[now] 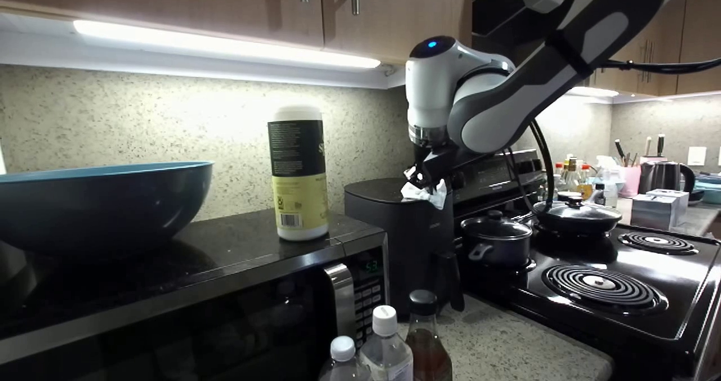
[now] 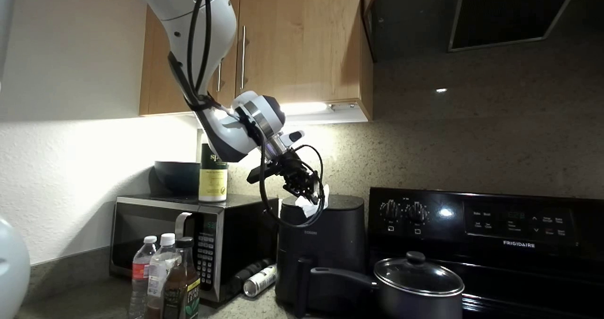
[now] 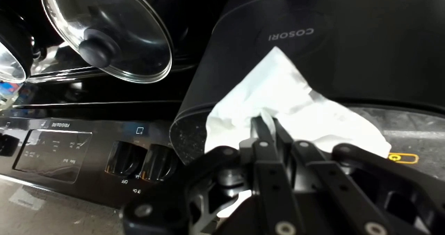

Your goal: Pick up the cloth and wipe the air fryer

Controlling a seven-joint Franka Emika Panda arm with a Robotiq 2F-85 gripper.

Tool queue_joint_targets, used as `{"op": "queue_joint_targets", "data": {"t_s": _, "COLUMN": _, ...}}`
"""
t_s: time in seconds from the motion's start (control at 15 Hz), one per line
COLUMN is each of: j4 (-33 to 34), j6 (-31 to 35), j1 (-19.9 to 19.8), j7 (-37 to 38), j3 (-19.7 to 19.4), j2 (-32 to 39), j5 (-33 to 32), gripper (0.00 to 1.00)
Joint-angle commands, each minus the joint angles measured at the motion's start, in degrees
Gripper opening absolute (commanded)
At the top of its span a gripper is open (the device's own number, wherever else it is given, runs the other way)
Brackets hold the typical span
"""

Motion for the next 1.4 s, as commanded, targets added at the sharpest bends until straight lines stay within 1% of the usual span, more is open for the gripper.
{"op": "queue_joint_targets", "data": {"t_s": 0.0, "j4": -0.67, "j6": -2.33, "j1": -0.44, "j7": 0.81, "j3": -1.18, "j2": 3.0, "j5": 0.76, "gripper": 0.07}}
{"op": "queue_joint_targets", "data": {"t_s": 0.07, "j4": -0.59, "j6": -3.69, "j1": -0.44, "j7": 1.85, "j3": -1.4, "j2": 2.8, "j5": 0.18, "gripper": 0.07}}
{"op": "queue_joint_targets", "data": {"t_s": 0.33, "j4": -1.25, "j6": -11.19, "j1": -0.78, "j7": 11.58, "j3": -2.81, "j2": 2.59, "j5": -7.33, "gripper": 0.07}}
{"op": "queue_joint_targets", "data": {"t_s": 0.4, "j4": -1.62, "j6": -12.32, "j1": -0.86, "j7": 12.92, "j3": -3.31, "j2": 3.41, "j5": -7.76, "gripper": 0.07}}
{"op": "queue_joint_targets", "data": {"t_s": 0.6, "j4": -1.34, "j6": -13.78, "j1": -0.67, "j7": 15.91, "j3": -4.4, "j2": 5.28, "j5": -8.14, "gripper": 0.06}}
{"op": "queue_joint_targets", "data": {"t_s": 0.73, "j4": -1.4, "j6": -13.54, "j1": -0.26, "j7": 18.34, "j3": -4.54, "j2": 4.34, "j5": -9.19, "gripper": 0.07}}
{"op": "queue_joint_targets", "data": {"t_s": 0.93, "j4": -1.77, "j6": -13.26, "j1": 0.31, "j7": 22.81, "j3": -4.11, "j2": 0.99, "j5": -12.51, "gripper": 0.07}}
{"op": "queue_joint_targets", "data": {"t_s": 1.13, "j4": -2.77, "j6": -13.43, "j1": 0.71, "j7": 30.43, "j3": -3.17, "j2": -4.24, "j5": -18.82, "gripper": 0.07}}
{"op": "queue_joint_targets", "data": {"t_s": 1.33, "j4": -2.84, "j6": -14.49, "j1": 0.45, "j7": 36.62, "j3": -1.72, "j2": -7.57, "j5": -24.0, "gripper": 0.07}}
